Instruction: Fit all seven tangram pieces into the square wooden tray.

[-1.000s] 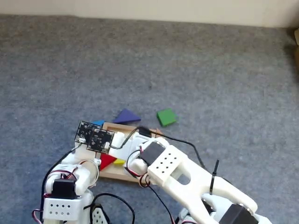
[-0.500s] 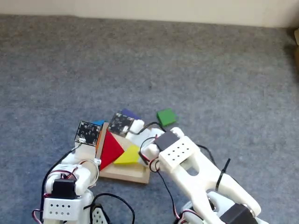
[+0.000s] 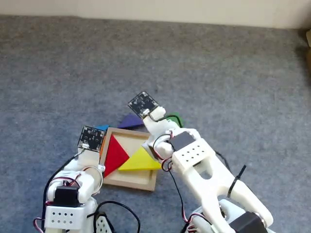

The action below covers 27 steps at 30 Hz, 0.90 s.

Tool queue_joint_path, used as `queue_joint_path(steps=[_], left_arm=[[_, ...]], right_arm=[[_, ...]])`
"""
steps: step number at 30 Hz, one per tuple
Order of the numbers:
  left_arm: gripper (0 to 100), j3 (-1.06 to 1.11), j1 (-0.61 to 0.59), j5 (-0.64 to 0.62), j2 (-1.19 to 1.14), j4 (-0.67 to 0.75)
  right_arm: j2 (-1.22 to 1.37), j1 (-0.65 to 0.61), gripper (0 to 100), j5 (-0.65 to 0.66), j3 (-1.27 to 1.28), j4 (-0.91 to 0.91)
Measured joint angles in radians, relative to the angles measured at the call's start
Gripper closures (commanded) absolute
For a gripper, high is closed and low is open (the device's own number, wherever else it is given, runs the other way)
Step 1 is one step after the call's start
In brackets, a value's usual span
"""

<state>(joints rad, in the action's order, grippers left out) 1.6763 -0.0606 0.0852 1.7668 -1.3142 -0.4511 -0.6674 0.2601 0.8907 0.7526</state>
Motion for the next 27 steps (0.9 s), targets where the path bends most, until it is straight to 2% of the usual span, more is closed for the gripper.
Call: queue_joint_path(steps=[14, 21, 27], left_arm=[[99, 0.0, 0.0, 0.0, 0.0, 0.0], [99, 0.0, 0.0, 0.0, 0.0, 0.0], [99, 0.0, 0.0, 0.0, 0.0, 0.0]], right_arm=[[0.13, -0.078, 94.2, -0.006, 0.043, -0.054], [0.138, -0.192, 94.2, -0.005, 0.046, 0.005], [0.143, -0.206, 94.2, -0.005, 0.046, 0.008]])
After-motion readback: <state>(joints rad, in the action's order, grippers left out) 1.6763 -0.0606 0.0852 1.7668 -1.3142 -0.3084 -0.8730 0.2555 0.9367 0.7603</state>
